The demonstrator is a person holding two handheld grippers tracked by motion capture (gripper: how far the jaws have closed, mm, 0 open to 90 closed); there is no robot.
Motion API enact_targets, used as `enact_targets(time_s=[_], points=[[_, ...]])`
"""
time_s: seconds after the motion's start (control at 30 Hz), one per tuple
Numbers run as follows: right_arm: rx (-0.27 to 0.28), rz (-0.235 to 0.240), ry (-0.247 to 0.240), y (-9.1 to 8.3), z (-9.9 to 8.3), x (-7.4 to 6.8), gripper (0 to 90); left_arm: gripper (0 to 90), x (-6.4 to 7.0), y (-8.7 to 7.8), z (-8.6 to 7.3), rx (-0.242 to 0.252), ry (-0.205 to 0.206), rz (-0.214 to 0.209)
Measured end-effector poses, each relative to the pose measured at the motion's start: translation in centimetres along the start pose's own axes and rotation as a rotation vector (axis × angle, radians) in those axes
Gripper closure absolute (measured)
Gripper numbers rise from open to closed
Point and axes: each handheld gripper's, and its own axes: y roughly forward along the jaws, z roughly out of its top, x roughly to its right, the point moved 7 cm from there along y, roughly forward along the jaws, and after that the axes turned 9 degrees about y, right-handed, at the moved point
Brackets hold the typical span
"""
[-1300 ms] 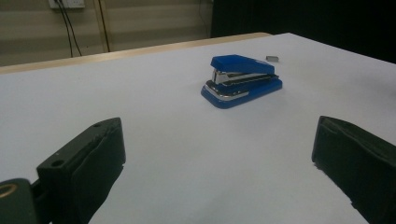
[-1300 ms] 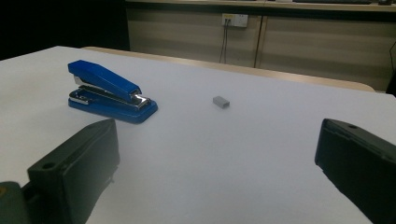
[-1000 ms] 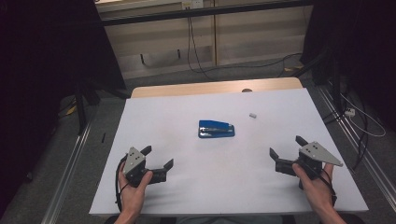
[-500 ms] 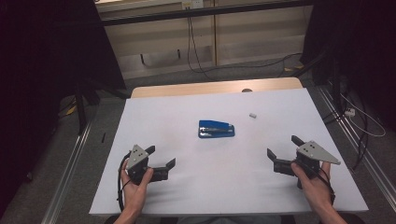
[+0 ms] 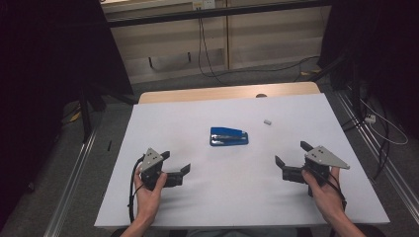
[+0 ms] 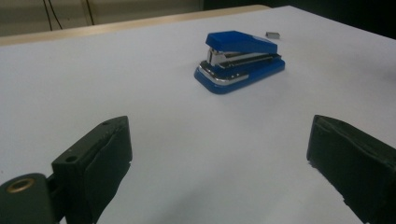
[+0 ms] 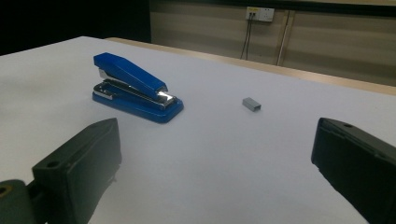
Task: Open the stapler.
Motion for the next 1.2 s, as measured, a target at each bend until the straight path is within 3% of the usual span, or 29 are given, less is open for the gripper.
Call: enact_targets(time_s=[0.07, 0.1, 0.27, 0.37, 0.4, 0.67, 0.87, 0.93, 1.0, 1.1, 1.2], points=[[-0.012, 0.010, -0.027, 0.2, 0.0, -0.3, 0.5, 7.0, 0.1, 0.3, 0.2, -0.006, -0.001, -0.002], [-0.025, 0.009, -0.063, 0.5, -0.1, -0.5, 0.5, 7.0, 0.4, 0.4, 0.6, -0.018, 0.007, -0.023], [-0.017, 0.026, -0.065, 1.2, 0.2, -1.1, 0.7, 5.7, 0.9, 0.8, 1.5, 0.006, 0.034, -0.050], [-0.017, 0.054, -0.058, 1.8, 0.4, -1.7, 1.4, 5.5, 1.0, 1.4, 1.7, 0.008, 0.044, -0.046], [-0.030, 0.083, -0.058, 2.1, 0.4, -2.4, 1.3, 5.6, 1.0, 1.9, 1.7, -0.004, 0.041, -0.045], [-0.006, 0.097, -0.059, 3.8, 1.0, -3.0, 2.7, 5.7, 1.1, 3.4, 2.2, 0.004, 0.062, -0.060], [-0.022, 0.119, -0.061, 5.1, 0.8, -3.4, 3.4, 5.3, 0.4, 4.2, 2.5, 0.009, 0.042, -0.049], [-0.025, 0.130, -0.095, 5.9, 1.0, -3.8, 5.8, 5.2, 0.1, 4.4, 2.9, 0.015, 0.051, -0.033], [-0.019, 0.131, -0.092, 6.2, 1.2, -4.0, 5.7, 5.3, 0.0, 4.4, 3.0, 0.009, 0.066, -0.032], [-0.027, 0.156, -0.090, 7.4, 1.2, -4.8, 5.7, 4.9, -0.1, 4.6, 3.0, 0.018, 0.042, -0.042], [-0.031, 0.170, -0.088, 8.0, 1.2, -5.2, 5.8, 4.8, -0.3, 5.1, 2.9, 0.012, 0.054, -0.040]])
